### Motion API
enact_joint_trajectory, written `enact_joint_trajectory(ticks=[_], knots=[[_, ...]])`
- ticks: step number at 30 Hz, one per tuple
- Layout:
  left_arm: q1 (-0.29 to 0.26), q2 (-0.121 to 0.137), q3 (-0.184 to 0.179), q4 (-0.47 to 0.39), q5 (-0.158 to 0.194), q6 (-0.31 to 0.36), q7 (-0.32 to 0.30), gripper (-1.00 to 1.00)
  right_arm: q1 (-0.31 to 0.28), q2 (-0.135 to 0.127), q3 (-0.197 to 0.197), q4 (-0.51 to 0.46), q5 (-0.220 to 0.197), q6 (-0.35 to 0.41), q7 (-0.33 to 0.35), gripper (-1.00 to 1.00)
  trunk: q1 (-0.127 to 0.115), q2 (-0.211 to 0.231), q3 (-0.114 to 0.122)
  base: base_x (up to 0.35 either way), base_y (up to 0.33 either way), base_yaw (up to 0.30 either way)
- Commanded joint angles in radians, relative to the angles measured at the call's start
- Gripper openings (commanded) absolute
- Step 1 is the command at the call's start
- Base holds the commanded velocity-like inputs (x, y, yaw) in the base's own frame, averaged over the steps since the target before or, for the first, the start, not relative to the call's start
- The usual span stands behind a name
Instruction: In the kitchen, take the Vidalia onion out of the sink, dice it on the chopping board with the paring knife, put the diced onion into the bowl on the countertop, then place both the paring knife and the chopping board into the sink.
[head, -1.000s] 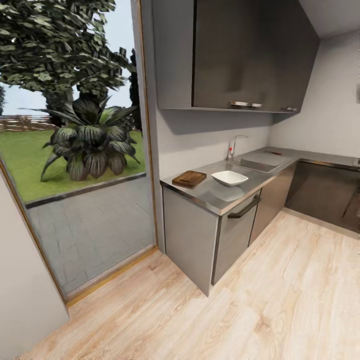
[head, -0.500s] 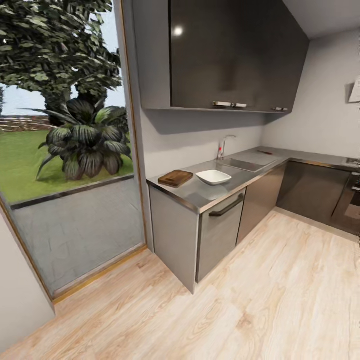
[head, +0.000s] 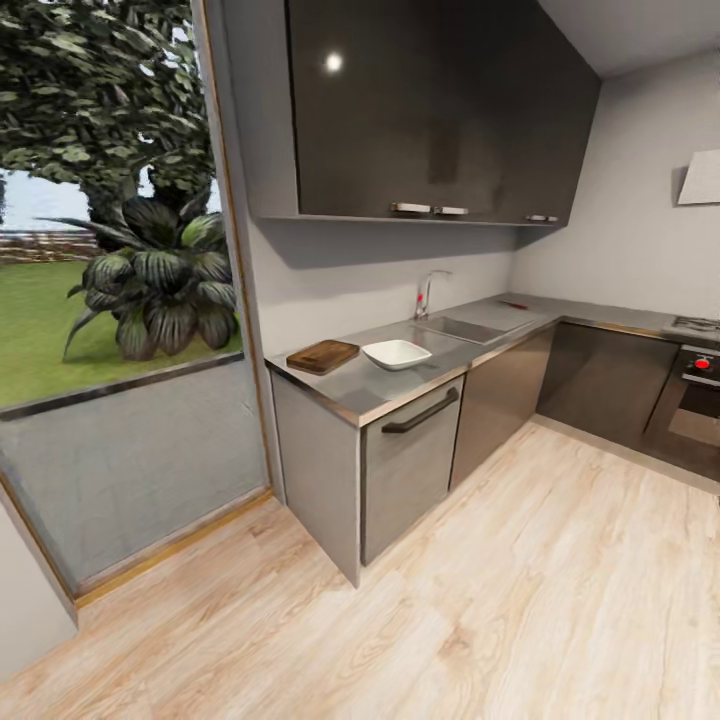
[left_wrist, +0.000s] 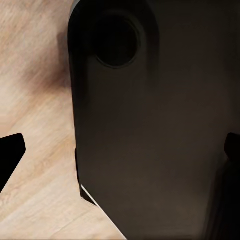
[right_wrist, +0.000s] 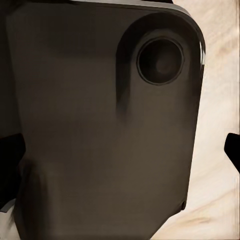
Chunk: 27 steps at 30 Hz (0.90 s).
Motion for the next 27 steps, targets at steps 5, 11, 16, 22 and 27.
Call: enact_joint_trajectory(ticks=[5,11,16,22,27], knots=[[0.000,0.000,0.001,-0.001,0.000,0.000,0.000,1.00,0.000,0.001,-0.001,-0.001,0.000,-0.001,0.000,1.00,0.000,0.000,-0.001,0.000,-0.269,0.000],[0.000,0.000,0.001,-0.001,0.000,0.000,0.000,1.00,0.000,-0.002,0.000,-0.001,0.001,-0.001,-0.001,1.00,0.000,0.000,-0.001,0.000,-0.059,0.000],[0.000,0.000,0.001,-0.009,0.000,0.000,0.000,1.00,0.000,-0.006,0.002,-0.013,0.002,-0.001,-0.003,1.00,0.000,0.000,-0.001,0.000,-0.001,0.000],[0.000,-0.002,0.001,-0.073,0.000,0.000,0.000,1.00,0.000,-0.011,0.000,-0.040,0.002,-0.048,-0.004,1.00,0.000,0.000,-0.001,0.000,0.000,0.000],[0.000,0.002,0.001,-0.151,0.000,0.000,0.001,1.00,0.000,-0.009,-0.001,-0.078,0.001,-0.109,-0.005,1.00,0.000,0.000,-0.001,0.000,0.000,0.000]])
